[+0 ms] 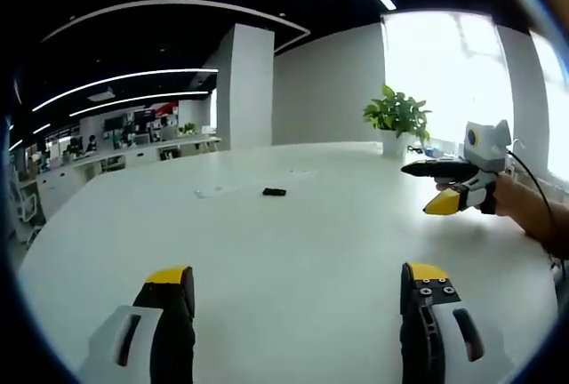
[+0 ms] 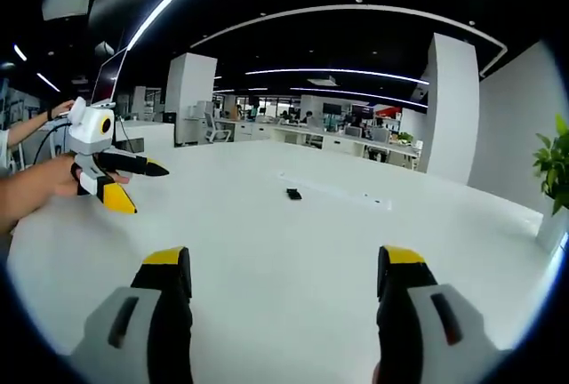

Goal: Snap the two parts of the plastic buckle together until the buckle closes and remains connected.

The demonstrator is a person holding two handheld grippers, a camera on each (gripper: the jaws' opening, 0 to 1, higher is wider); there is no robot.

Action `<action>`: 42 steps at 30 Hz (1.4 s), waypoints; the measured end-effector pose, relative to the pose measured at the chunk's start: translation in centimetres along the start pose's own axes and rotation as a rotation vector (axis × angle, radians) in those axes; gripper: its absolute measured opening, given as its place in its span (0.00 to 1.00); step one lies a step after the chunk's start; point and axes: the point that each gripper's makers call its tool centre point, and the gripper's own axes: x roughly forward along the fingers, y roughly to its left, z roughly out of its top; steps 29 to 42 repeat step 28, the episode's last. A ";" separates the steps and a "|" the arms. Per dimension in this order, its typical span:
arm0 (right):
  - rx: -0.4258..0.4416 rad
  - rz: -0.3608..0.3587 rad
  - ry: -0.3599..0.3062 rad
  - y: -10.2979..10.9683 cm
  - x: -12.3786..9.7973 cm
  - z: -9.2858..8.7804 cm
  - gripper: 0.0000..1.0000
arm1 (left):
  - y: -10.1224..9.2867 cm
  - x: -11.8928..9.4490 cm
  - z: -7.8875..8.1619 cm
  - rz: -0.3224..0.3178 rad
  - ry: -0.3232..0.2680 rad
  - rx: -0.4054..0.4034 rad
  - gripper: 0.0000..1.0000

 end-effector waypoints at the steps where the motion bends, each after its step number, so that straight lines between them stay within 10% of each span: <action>1: -0.001 0.000 0.002 0.3 -0.3 -0.2 0.86 | -0.1 -0.1 -0.1 0.000 0.001 0.006 0.98; 42: -0.026 -0.002 -0.012 0.6 -1.2 -0.9 0.86 | -1.0 -0.2 -0.1 -0.019 -0.001 0.017 0.98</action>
